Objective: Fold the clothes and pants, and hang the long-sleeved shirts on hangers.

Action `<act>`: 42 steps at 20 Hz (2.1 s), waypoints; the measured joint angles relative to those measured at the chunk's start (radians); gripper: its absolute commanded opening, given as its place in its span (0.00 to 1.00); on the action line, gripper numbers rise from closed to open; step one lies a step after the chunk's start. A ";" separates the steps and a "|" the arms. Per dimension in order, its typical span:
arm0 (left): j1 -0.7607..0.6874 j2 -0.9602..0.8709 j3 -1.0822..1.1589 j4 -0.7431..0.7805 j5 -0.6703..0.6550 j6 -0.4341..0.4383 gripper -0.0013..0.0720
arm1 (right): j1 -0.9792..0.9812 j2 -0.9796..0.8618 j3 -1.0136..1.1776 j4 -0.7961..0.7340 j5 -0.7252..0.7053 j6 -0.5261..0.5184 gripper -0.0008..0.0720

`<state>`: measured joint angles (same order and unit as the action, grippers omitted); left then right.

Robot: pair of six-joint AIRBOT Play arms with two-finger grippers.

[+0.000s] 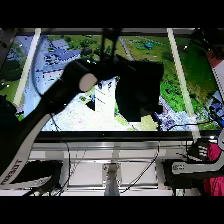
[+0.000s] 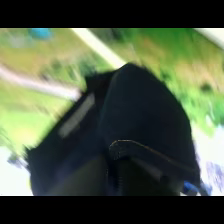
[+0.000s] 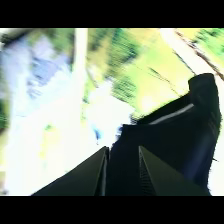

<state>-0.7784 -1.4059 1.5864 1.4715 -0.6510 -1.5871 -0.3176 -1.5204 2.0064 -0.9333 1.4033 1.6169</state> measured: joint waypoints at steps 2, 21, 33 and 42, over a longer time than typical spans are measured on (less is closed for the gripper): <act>-0.028 -0.036 0.000 -0.009 -0.053 0.000 0.60 | 0.000 -0.001 -0.004 -0.093 0.039 -0.015 0.38; -0.028 -0.063 0.000 -0.133 -0.283 0.136 0.88 | 0.026 -0.086 -0.409 -0.167 0.113 -0.048 0.86; 0.008 -0.068 0.000 -0.411 -0.290 0.345 0.03 | 0.030 -0.118 -0.406 -0.230 0.004 -0.092 0.86; 0.289 -0.214 -0.100 -0.504 -0.309 0.172 0.04 | -0.048 -0.213 -0.404 -0.116 0.017 -0.127 0.86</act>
<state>-0.4896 -1.6199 1.4860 0.9672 -0.9600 -1.4147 -0.3653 -1.7332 1.6028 -1.0489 1.4200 1.4902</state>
